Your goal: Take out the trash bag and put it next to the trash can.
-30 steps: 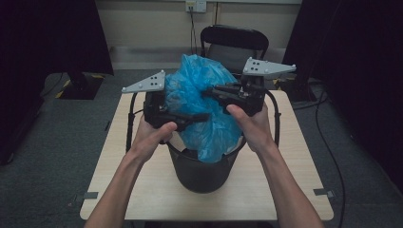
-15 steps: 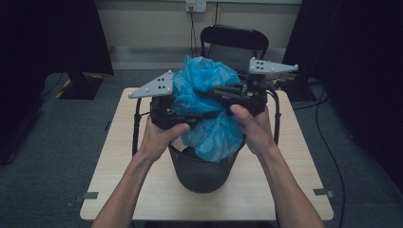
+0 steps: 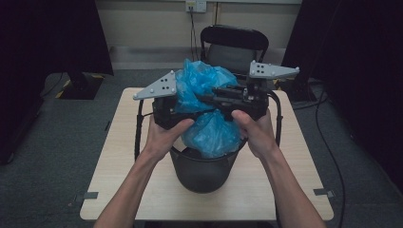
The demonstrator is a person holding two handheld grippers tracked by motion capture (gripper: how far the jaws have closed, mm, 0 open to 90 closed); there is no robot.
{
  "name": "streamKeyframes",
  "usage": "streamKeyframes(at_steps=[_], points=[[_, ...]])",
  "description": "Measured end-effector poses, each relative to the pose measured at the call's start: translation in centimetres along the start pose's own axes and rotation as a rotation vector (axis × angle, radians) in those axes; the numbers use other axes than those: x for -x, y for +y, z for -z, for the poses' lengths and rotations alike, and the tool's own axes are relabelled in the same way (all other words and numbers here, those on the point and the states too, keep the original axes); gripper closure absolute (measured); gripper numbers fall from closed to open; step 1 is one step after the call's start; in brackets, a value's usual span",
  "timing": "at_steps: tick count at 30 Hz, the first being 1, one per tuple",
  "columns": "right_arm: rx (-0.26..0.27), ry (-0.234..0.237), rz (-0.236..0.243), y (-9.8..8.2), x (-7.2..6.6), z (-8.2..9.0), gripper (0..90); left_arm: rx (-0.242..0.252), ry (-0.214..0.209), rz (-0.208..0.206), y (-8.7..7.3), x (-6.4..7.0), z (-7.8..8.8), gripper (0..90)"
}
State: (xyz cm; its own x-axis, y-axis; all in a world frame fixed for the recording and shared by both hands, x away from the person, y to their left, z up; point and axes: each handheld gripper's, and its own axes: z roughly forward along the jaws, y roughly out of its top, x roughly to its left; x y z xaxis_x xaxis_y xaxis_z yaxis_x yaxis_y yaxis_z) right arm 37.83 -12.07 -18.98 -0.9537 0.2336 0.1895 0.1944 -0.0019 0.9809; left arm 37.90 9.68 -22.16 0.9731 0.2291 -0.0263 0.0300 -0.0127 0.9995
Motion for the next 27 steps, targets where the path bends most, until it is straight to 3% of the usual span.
streamKeyframes(at_steps=[4,6,9,14,19,23,25,27], points=[[0.018,-0.071,0.009,0.1,-0.3,0.7,38.7,0.004,0.017,0.016,-0.1,-0.6,0.7,89.0],[0.030,-0.098,0.011,0.1,-0.3,1.3,29.1,0.012,0.031,0.022,0.0,-0.9,1.2,89.0],[0.031,-0.141,0.032,0.1,-0.3,2.2,21.8,0.022,0.052,0.028,0.4,-1.3,2.2,89.0],[-0.004,-0.205,0.058,-0.7,0.0,3.0,18.6,0.038,0.094,0.026,1.2,-2.0,3.5,88.9],[-0.062,-0.266,0.062,-1.4,0.3,2.1,18.5,0.049,0.105,0.009,2.6,-2.1,3.3,88.9],[-0.065,-0.322,0.081,-1.4,0.3,1.2,32.2,0.047,0.103,-0.015,3.4,-1.6,3.1,88.9],[-0.053,-0.306,0.088,-1.4,0.3,1.4,35.1,0.045,0.112,-0.022,3.5,-1.6,3.7,88.9],[-0.019,-0.286,0.103,-1.5,0.0,2.1,31.5,0.067,0.103,0.007,3.3,-1.9,4.6,88.9]])
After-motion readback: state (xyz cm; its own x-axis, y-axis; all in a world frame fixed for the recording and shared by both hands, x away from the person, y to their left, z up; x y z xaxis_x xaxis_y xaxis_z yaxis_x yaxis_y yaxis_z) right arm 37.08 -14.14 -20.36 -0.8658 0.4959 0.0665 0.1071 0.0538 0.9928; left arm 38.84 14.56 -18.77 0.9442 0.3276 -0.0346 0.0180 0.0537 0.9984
